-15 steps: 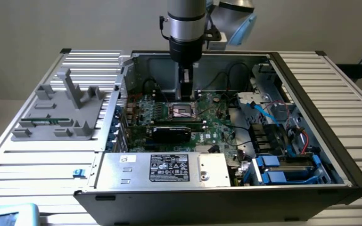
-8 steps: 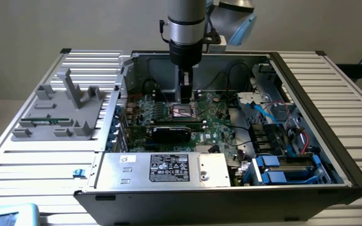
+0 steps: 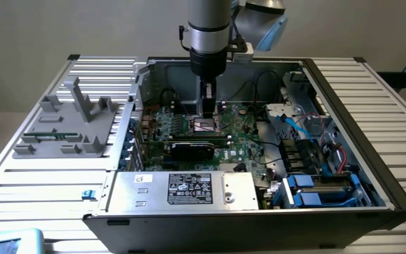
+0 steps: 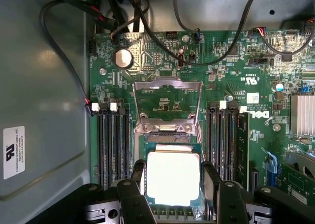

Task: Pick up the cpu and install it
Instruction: 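Place the cpu into insertion slot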

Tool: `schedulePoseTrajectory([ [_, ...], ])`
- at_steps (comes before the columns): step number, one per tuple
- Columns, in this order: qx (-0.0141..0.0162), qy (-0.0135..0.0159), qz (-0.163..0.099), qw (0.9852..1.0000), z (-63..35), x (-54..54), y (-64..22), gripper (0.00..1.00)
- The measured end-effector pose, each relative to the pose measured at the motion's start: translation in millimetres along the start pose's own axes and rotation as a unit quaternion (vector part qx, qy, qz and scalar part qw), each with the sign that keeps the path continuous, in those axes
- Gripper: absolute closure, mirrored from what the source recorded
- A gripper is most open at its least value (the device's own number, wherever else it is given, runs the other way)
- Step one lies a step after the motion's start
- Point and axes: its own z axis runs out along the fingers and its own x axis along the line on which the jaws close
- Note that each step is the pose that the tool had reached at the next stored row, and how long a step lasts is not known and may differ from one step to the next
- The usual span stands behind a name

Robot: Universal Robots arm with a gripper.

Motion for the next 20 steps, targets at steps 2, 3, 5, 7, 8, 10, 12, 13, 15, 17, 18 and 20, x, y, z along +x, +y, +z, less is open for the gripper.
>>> schedulePoseTrajectory([
  [2,0.0000,0.0000,0.000,1.0000,0.7,0.0,0.0,0.45],
  [3,0.0000,0.0000,0.000,1.0000,1.2,0.0,0.0,0.45],
  [5,0.0000,0.0000,0.000,1.0000,2.5,-0.1,-0.1,0.45],
  [7,-0.0008,0.0000,0.000,1.0000,3.9,-0.2,-0.1,0.45],
  [8,-0.0015,0.0000,0.000,1.0000,4.6,-0.2,-0.1,0.45],
  [10,-0.0028,0.0000,0.000,1.0000,6.3,-0.3,-0.1,0.45],
  [12,-0.0035,0.0001,0.000,1.0000,8.5,-0.4,-0.3,0.45],
  [13,-0.0038,0.0001,0.000,1.0000,9.7,-0.5,-0.3,0.45],
  [15,-0.0040,0.0001,0.000,1.0000,12.0,-0.6,-0.4,0.45],
  [17,-0.0042,0.0001,0.000,1.0000,13.9,-0.7,-0.4,0.45],
  [18,-0.0042,0.0001,0.000,1.0000,14.7,-0.7,-0.5,0.45],
  [20,-0.0043,0.0001,0.000,1.0000,16.6,-0.8,-0.5,0.45],
])
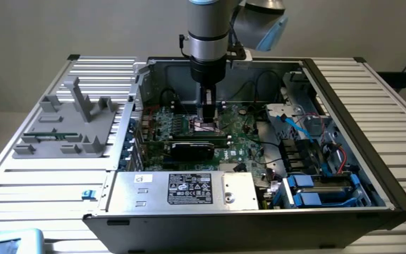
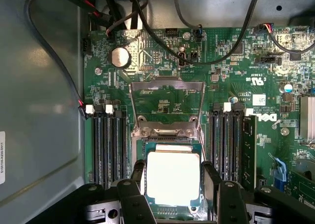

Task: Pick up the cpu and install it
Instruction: 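Place the cpu into insertion slot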

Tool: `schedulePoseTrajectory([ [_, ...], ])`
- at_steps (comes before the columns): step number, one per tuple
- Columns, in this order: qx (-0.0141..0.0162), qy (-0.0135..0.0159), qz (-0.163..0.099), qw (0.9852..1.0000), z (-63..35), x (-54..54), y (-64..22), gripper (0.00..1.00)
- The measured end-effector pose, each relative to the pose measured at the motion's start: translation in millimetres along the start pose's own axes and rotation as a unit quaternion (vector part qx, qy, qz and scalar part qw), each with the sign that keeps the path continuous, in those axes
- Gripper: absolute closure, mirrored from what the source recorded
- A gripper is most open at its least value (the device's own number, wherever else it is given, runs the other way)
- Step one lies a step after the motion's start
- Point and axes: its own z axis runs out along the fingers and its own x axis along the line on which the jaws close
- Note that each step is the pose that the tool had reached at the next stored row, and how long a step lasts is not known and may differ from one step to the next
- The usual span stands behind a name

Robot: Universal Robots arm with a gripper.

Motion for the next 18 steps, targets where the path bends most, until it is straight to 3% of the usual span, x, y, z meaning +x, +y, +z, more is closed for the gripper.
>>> schedulePoseTrajectory([
  [8,0.0000,0.0005,0.000,1.0000,7.2,-0.3,-0.4,0.45],
  [14,0.0001,0.0067,0.000,1.0000,10.0,-0.5,-1.0,0.45],
  [18,0.0002,0.0077,0.000,1.0000,11.7,-0.7,-2.6,0.45],
])
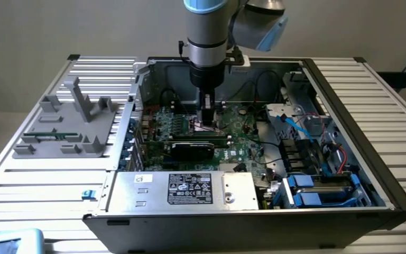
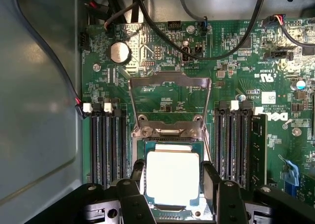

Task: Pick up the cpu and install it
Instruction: 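Place the cpu into insertion slot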

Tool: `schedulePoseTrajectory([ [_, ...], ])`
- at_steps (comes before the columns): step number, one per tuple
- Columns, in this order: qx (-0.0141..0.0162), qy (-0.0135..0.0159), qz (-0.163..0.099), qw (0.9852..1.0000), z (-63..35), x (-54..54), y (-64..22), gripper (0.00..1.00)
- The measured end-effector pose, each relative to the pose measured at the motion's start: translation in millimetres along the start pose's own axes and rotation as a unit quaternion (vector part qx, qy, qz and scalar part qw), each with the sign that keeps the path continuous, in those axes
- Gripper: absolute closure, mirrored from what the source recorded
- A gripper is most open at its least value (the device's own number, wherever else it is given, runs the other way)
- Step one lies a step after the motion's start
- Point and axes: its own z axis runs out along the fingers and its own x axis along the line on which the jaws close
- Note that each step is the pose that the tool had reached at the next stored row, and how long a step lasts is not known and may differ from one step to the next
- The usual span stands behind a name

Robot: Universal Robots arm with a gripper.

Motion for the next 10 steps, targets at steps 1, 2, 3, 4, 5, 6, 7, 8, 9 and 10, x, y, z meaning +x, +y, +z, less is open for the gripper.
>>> schedulePoseTrajectory([
  [1,0.0000,0.0002,0.000,1.0000,0.5,0.0,-0.5,0.45],
  [2,0.0000,0.0004,0.000,1.0000,1.0,0.0,-0.9,0.45],
  [3,-0.0001,0.0005,0.000,1.0000,1.7,-0.1,-1.4,0.45],
  [4,-0.0001,0.0006,0.000,1.0000,2.3,-0.1,-1.9,0.45],
  [5,0.0000,0.0008,0.000,1.0000,2.9,-0.2,-2.3,0.45],
  [6,0.0000,0.0010,0.000,1.0000,3.5,-0.2,-2.6,0.45],
  [7,0.0000,0.0013,0.000,1.0000,4.1,-0.3,-3.0,0.45],
  [8,0.0000,0.0016,0.000,1.0000,4.7,-0.4,-3.4,0.45],
  [9,0.0000,0.0020,0.000,1.0000,5.3,-0.4,-3.6,0.45],
  [10,0.0000,0.0023,0.000,1.0000,5.9,-0.4,-3.7,0.45],
])
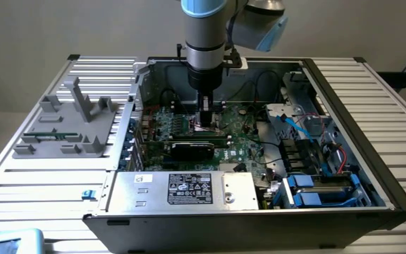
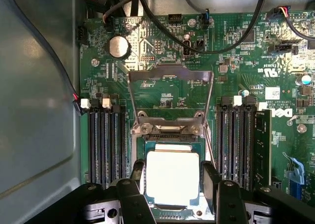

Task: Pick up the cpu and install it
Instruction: 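Place the cpu into insertion slot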

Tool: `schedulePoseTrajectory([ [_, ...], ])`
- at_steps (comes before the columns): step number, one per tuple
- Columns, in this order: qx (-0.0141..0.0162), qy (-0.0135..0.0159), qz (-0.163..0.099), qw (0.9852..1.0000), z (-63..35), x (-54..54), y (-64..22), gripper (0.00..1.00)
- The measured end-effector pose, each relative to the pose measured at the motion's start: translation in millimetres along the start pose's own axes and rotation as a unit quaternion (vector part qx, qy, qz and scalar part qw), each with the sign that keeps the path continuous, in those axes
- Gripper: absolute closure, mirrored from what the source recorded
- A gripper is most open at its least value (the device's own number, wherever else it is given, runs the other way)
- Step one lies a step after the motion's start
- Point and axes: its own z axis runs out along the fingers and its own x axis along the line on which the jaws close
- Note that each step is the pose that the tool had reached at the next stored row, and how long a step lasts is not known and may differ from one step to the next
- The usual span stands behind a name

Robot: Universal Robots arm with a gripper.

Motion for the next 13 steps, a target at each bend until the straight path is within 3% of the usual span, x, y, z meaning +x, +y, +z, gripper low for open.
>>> schedulePoseTrajectory([
  [13,0.0001,0.0018,0.000,1.0000,6.2,-0.5,-2.4,0.45],
])
